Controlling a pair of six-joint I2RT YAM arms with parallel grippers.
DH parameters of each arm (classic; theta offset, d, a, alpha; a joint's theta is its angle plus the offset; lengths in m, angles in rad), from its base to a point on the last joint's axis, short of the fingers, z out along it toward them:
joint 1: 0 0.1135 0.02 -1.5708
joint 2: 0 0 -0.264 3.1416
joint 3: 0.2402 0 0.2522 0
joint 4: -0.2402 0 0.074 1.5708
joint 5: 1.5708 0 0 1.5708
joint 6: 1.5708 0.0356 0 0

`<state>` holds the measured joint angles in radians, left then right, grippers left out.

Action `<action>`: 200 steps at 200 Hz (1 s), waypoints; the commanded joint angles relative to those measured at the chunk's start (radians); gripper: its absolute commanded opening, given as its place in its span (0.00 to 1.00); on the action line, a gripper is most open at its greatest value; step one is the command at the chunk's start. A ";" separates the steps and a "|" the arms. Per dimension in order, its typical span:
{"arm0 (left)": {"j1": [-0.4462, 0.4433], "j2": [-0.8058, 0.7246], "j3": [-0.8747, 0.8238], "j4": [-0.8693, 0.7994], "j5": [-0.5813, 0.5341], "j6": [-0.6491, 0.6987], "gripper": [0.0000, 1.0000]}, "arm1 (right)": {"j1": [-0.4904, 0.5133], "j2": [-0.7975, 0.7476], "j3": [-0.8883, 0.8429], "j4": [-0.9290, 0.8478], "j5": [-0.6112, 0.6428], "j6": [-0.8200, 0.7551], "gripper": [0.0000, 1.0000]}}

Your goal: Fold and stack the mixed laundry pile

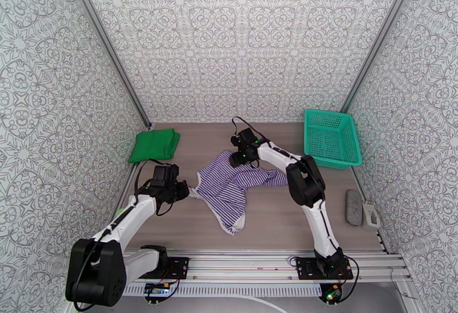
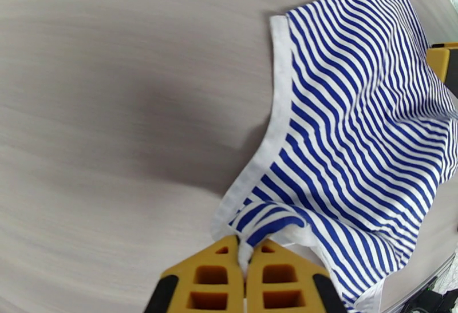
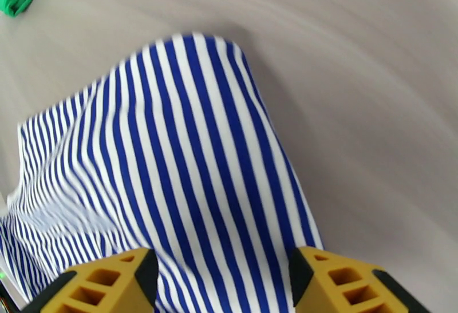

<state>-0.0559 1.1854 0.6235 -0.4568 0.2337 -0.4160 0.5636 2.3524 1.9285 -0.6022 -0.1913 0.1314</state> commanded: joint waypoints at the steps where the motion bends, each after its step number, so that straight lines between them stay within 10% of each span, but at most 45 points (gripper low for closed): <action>1: 0.043 0.008 0.000 0.040 0.046 0.020 0.00 | 0.002 0.102 0.153 -0.030 0.012 0.022 0.66; 59: 0.111 0.020 0.082 0.041 0.104 0.065 0.00 | 0.036 0.295 0.414 -0.183 0.075 0.052 0.49; 101: 0.139 0.022 0.217 -0.009 0.112 0.148 0.00 | 0.029 0.206 0.466 -0.211 0.186 0.008 0.00; 200: 0.123 -0.361 0.629 -0.211 0.200 0.279 0.00 | -0.040 -0.622 -0.040 0.001 0.281 -0.051 0.00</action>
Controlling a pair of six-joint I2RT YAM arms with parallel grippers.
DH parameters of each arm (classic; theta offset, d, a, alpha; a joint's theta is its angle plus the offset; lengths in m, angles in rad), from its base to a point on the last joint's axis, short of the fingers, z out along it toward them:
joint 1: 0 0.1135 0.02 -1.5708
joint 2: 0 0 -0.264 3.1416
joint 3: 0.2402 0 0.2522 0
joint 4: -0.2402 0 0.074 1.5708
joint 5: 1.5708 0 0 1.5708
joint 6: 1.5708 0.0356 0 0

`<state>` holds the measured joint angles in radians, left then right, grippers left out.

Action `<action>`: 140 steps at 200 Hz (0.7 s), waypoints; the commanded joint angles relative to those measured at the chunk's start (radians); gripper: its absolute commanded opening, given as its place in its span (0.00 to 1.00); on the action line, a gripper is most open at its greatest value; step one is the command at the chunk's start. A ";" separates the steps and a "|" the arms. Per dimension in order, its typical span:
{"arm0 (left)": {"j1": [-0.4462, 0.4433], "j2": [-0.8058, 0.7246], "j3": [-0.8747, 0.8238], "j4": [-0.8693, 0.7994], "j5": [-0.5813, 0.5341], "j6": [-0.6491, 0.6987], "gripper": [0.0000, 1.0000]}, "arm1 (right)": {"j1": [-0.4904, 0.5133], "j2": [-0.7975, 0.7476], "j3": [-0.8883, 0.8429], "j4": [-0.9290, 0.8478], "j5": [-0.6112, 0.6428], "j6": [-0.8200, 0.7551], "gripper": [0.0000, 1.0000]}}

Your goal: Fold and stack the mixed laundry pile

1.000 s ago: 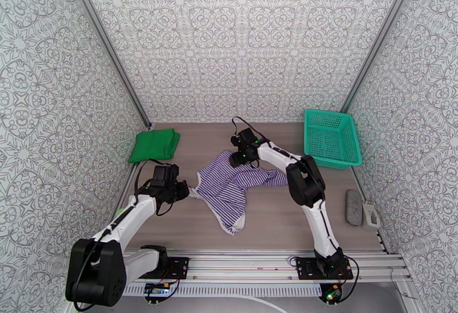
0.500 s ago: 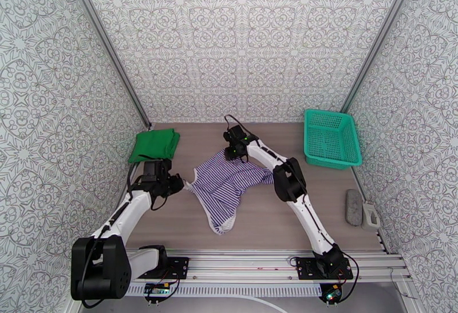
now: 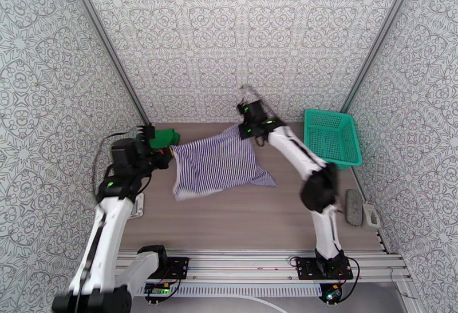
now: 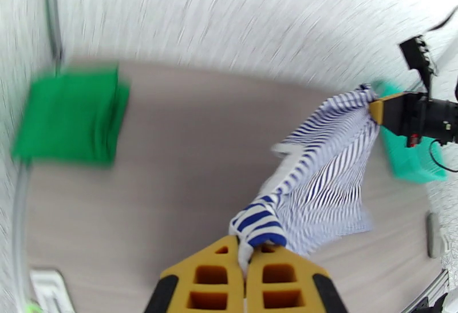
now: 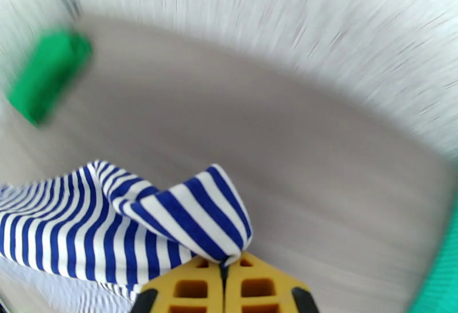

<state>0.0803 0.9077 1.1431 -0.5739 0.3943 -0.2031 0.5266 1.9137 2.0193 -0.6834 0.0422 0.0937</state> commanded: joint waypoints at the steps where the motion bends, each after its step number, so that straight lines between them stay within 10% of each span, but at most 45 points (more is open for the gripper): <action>1: -0.014 -0.087 0.114 -0.097 0.040 0.068 0.00 | -0.002 -0.193 -0.137 0.083 0.047 -0.013 0.00; 68: -0.046 -0.194 0.451 -0.267 0.130 0.119 0.00 | -0.003 -0.680 -0.303 0.030 0.073 0.027 0.00; 140: -0.040 0.028 0.372 -0.210 0.156 0.132 0.00 | -0.032 -0.492 -0.255 -0.090 0.127 -0.011 0.00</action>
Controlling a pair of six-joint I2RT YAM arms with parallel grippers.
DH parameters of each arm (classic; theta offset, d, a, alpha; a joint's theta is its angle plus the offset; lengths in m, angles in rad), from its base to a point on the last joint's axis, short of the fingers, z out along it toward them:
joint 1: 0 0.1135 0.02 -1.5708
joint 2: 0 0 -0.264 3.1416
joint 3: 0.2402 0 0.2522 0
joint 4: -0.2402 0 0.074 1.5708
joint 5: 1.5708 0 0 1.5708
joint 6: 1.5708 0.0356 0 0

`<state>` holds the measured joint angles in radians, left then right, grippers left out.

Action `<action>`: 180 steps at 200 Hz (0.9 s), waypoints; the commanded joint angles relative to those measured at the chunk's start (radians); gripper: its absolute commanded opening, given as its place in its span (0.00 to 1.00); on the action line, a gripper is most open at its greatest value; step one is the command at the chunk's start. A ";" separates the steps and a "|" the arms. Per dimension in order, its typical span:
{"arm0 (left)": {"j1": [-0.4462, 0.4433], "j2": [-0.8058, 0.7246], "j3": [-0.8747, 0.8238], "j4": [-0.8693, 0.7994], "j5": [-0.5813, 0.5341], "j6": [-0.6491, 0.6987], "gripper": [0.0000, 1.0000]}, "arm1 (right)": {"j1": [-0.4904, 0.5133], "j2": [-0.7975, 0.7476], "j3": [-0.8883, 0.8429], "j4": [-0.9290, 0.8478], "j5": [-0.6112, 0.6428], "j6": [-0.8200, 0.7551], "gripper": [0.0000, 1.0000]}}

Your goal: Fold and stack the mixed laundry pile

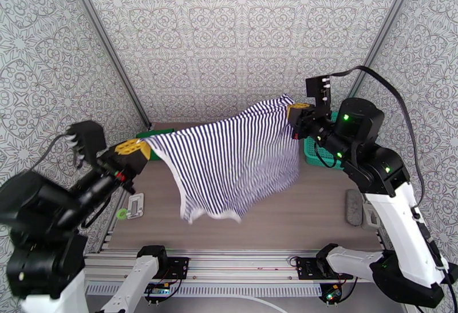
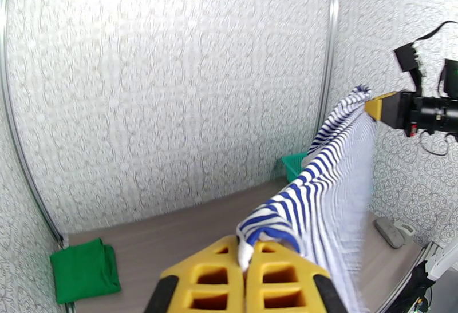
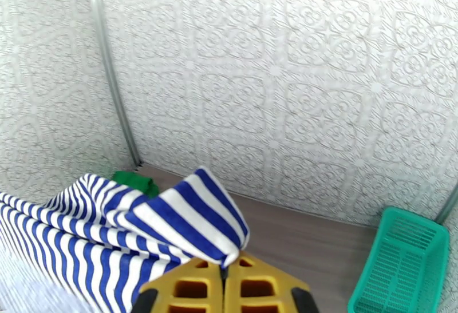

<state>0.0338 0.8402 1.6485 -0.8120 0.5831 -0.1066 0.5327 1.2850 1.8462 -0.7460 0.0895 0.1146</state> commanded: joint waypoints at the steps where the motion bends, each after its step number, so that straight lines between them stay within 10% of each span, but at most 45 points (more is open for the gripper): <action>1: 0.006 0.099 -0.141 0.033 -0.037 0.038 0.00 | -0.039 0.142 -0.088 -0.024 0.077 -0.035 0.00; 32: 0.004 0.245 -0.401 0.185 -0.091 0.100 0.11 | -0.063 0.328 -0.242 0.166 -0.026 -0.023 0.01; 46: 0.004 0.348 -0.505 0.283 -0.142 0.086 0.33 | -0.065 0.438 -0.298 0.259 -0.071 -0.008 0.29; 79: 0.012 0.571 -0.614 0.430 -0.214 -0.037 0.55 | -0.098 0.632 -0.277 0.244 -0.150 0.070 0.56; 130: -0.062 0.448 -0.771 0.330 -0.317 -0.291 0.69 | -0.147 0.379 -0.533 0.152 -0.058 0.168 0.68; 180: -0.357 0.321 -0.991 0.364 -0.378 -0.562 0.77 | -0.381 0.115 -0.890 0.082 -0.130 0.260 0.66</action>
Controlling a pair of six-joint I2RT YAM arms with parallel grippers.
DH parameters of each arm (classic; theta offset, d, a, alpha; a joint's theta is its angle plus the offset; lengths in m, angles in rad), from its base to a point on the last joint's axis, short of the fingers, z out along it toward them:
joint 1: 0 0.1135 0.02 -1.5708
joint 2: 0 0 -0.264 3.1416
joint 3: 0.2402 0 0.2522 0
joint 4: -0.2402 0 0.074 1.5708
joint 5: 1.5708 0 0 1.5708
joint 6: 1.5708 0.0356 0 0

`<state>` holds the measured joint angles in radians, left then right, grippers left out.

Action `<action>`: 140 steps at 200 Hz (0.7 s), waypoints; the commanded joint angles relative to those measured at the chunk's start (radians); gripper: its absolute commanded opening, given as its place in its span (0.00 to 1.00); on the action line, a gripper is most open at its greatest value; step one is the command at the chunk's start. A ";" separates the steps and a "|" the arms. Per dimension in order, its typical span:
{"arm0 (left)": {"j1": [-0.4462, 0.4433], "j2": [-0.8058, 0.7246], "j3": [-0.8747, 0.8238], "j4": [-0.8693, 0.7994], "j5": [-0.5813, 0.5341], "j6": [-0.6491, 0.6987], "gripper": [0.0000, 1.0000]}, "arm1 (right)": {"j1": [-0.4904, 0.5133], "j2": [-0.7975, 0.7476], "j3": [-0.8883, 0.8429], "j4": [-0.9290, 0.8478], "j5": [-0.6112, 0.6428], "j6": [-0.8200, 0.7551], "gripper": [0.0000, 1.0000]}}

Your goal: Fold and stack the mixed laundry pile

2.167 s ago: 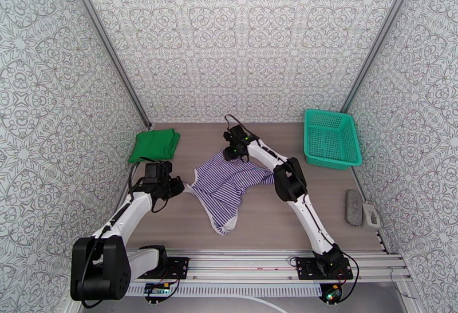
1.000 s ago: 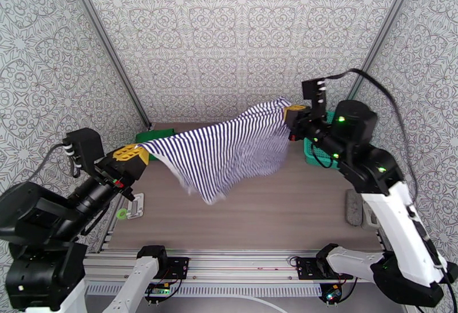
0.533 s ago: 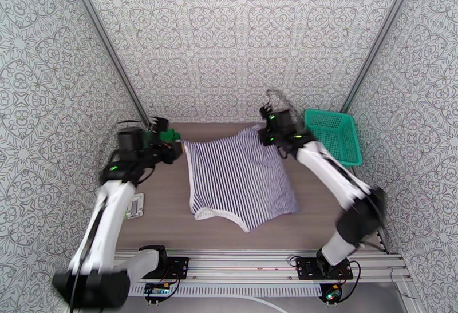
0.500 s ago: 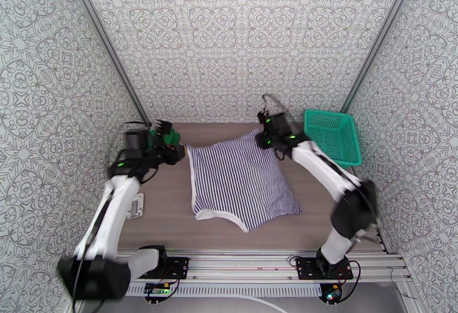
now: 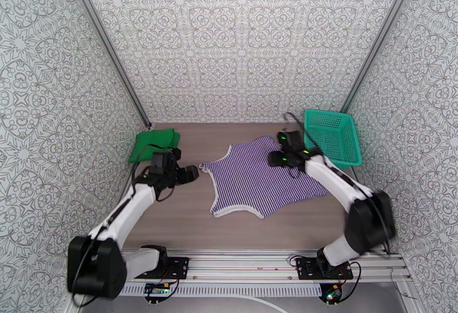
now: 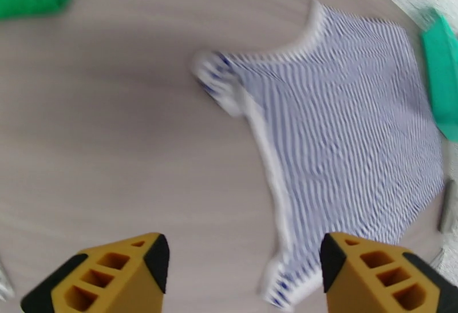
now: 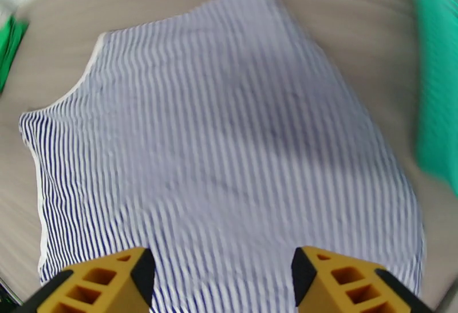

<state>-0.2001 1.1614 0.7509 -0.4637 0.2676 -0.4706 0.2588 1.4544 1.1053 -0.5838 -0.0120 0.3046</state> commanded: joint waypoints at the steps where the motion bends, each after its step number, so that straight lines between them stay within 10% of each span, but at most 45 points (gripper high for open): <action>1: -0.129 0.000 -0.097 0.017 -0.067 -0.203 0.77 | -0.116 -0.059 -0.159 -0.078 -0.032 0.071 0.66; 70: -0.399 0.178 -0.143 0.080 -0.164 -0.400 0.72 | -0.188 -0.075 -0.266 -0.011 -0.138 0.114 0.60; 140: -0.400 0.293 -0.165 0.168 -0.200 -0.422 0.14 | -0.201 -0.067 -0.267 -0.024 -0.099 0.112 0.59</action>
<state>-0.6186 1.3987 0.6117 -0.4149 0.0601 -0.8772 0.0700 1.3849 0.8455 -0.5991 -0.1318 0.4046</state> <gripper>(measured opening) 0.221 0.596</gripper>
